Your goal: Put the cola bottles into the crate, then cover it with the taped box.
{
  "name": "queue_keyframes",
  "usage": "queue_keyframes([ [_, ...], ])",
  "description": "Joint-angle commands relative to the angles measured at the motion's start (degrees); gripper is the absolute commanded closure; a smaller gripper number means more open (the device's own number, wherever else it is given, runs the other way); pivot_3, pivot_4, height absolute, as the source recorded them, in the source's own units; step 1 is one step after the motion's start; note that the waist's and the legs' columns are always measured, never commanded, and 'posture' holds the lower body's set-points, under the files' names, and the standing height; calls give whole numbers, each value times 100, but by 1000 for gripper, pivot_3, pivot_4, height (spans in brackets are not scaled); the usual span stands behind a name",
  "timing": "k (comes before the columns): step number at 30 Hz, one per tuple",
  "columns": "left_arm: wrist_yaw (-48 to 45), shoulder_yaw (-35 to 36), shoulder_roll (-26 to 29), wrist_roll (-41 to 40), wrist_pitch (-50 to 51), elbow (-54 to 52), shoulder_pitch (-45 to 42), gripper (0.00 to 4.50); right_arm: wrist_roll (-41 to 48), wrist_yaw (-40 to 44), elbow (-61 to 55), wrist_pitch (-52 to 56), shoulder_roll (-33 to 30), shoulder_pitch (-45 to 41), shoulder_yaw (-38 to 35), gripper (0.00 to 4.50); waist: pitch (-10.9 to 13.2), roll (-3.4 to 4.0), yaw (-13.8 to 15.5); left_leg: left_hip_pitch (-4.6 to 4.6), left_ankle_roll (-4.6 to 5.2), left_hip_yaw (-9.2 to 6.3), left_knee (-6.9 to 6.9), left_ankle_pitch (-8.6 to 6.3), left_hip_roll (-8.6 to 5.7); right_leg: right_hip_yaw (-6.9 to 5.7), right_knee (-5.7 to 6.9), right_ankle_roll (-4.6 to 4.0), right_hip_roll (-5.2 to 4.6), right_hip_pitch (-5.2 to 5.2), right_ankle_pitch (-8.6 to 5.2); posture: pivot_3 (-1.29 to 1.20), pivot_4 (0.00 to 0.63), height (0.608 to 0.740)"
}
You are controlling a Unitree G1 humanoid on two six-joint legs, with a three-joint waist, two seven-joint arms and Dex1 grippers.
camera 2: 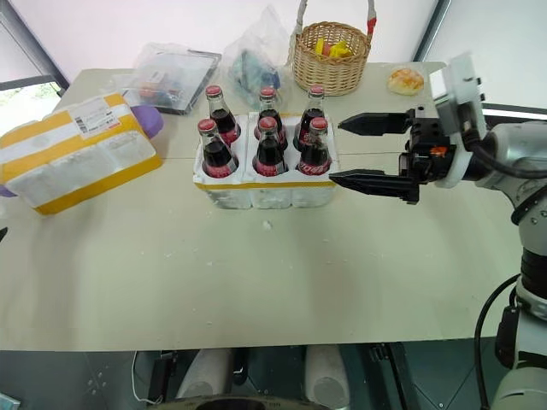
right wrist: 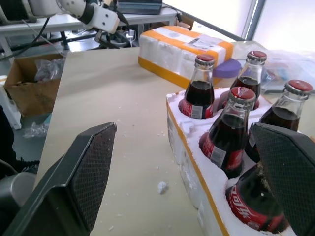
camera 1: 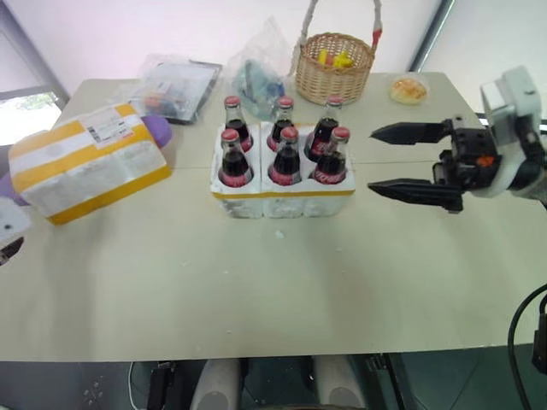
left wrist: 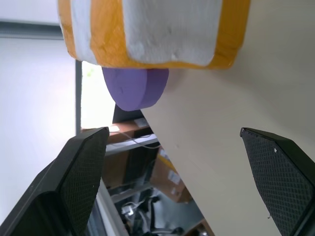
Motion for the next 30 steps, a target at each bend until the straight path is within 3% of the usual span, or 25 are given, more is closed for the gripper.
queue_keyframes([
  [1, 631, -574, 170, 483, -908, 1048, -786, 0, 179, -14, -85, 8, -131, -209, -155, 39, -3, -5, 28, -4, 0, 0, 0, 0, 0, -1, 0, 1, 0, -4, 0, 0, 150, 737],
  [5, 1428, -1620, 195, 1332, -1735, 2677, -1963, 0, 153, -2, -38, 44, -288, -263, -180, 39, -5, -9, 24, -4, 0, 3, 1, 0, -4, -1, 6, 25, -1, -3, 15, 0, 150, 737],
  [11, 2077, -2419, -77, 1719, -2123, 4007, -3077, 0, 89, 26, 80, 57, -494, -331, -172, 39, -7, -12, 7, -4, 1, 5, 1, 1, -4, -4, 15, 36, 1, -5, 20, 0, 150, 737],
  [22, 3151, -3080, -435, 1991, -2116, 5189, -3922, 0, 35, 72, 388, 82, -712, -568, -159, 39, -9, -15, 18, -4, 1, 5, 5, 1, -4, -4, 17, 39, 1, -5, 22, 0, 150, 737],
  [30, 3421, -3441, -674, 2102, -1968, 5529, -4359, 0, 32, 54, 471, 98, -804, -602, -221, 39, -9, -16, 26, -5, 1, 4, 7, 1, -4, -4, 18, 41, 1, -5, 23, 0, 150, 737],
])
